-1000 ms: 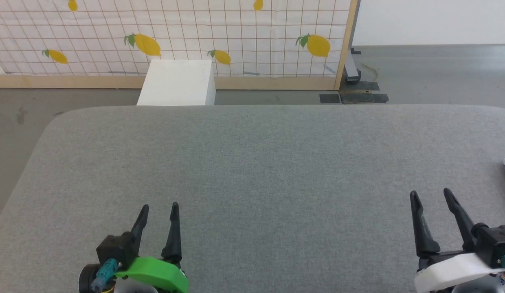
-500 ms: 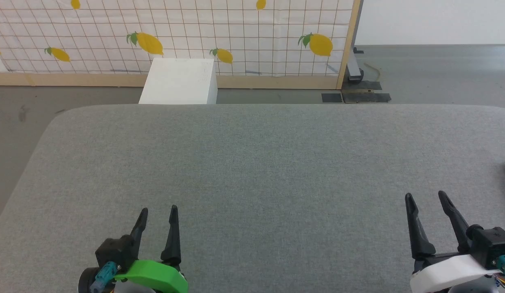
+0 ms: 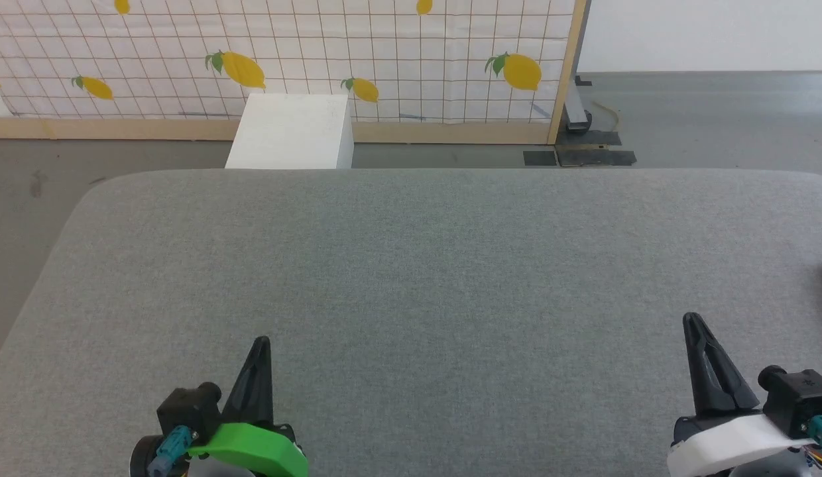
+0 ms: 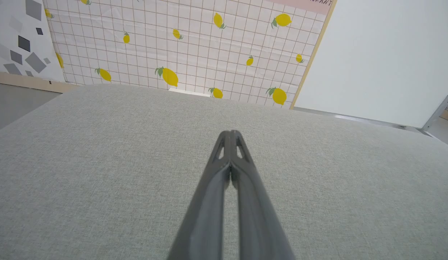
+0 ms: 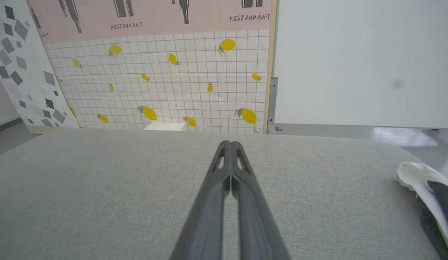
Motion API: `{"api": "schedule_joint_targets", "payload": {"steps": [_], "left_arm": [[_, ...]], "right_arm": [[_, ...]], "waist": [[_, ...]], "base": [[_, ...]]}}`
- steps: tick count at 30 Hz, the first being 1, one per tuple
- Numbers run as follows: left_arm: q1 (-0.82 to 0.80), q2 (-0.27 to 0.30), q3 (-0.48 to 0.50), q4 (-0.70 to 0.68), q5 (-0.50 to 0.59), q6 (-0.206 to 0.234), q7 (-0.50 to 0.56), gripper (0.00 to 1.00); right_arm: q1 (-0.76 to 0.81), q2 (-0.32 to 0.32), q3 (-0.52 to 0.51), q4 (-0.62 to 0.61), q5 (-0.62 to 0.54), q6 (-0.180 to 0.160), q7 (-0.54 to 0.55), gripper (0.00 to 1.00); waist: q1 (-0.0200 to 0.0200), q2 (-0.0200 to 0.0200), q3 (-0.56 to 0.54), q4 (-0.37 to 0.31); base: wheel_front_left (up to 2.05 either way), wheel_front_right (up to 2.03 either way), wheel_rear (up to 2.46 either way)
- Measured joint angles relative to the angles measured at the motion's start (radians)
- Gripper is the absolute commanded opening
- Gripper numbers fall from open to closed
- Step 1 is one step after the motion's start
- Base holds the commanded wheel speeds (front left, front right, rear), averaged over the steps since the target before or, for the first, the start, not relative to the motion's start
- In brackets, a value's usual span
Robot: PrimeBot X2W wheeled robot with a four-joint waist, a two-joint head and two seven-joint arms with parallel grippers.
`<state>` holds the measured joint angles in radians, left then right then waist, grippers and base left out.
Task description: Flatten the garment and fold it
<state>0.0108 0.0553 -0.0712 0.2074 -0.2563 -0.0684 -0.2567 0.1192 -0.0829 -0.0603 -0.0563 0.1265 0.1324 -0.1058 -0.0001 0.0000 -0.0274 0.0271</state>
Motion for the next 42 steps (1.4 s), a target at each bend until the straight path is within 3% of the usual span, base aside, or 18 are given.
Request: {"api": "schedule_joint_targets", "payload": {"steps": [42], "left_arm": [[-0.001,0.000,0.021,-0.061,0.068,0.016,0.079,0.00]], "right_arm": [[-0.022,0.006,0.018,0.015,-0.032,0.000,0.031,0.00]], "waist": [[0.0001,0.0000,0.009,-0.009]], "base": [[0.00,0.00,0.00]]}}
